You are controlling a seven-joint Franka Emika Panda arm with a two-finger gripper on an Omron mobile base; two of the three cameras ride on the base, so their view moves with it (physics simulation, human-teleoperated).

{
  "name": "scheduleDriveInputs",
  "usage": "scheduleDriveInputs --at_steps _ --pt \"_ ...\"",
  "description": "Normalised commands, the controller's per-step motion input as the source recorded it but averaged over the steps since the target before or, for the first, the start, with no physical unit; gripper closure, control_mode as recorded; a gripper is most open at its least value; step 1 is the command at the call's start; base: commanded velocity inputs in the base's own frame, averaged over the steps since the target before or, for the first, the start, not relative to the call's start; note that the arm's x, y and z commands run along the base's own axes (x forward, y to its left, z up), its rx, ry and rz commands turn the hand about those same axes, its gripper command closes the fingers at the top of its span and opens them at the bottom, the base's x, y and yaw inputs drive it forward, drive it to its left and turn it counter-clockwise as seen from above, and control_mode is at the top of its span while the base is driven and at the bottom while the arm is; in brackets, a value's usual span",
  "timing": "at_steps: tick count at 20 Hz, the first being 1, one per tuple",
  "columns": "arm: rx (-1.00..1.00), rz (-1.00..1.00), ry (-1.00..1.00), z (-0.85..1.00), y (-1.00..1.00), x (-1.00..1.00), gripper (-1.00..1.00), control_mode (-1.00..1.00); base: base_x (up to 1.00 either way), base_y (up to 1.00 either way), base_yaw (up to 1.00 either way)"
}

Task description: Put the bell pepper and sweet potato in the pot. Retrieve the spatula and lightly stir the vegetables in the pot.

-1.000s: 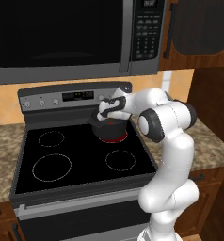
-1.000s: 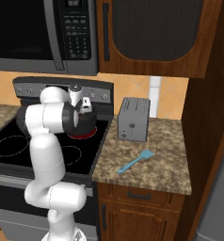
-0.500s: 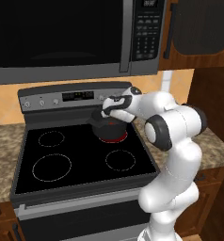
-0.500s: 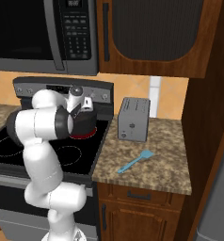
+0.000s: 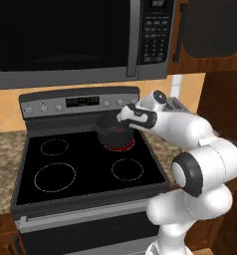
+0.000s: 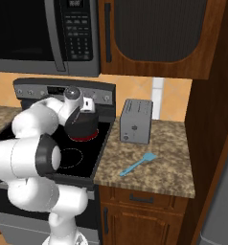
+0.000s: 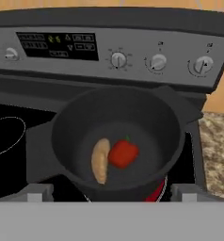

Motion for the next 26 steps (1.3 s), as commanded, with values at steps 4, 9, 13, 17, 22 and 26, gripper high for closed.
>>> scheduleDriveInputs --at_steps 4,9,13,17,22,26 --pt "0.0 -0.18 0.02 0.79 -0.66 -0.99 -1.0 -1.0 0.0 0.0 0.0" --pt "0.0 -0.4 0.24 0.42 -0.84 -0.94 -1.0 -1.0 0.0 0.0 0.0" --pt "0.0 -0.42 0.4 0.08 -0.92 -0.59 -1.0 -1.0 0.0 0.0 0.0" --pt "0.14 -0.18 0.18 0.02 -0.85 -0.22 -1.0 -1.0 0.0 0.0 0.0" --pt "0.19 0.0 0.04 -0.07 -0.69 0.08 -1.0 -1.0 0.0 0.0 0.0" --pt "0.03 -0.12 0.3 -0.6 -0.45 -0.06 -1.0 -1.0 0.0 0.0 0.0"
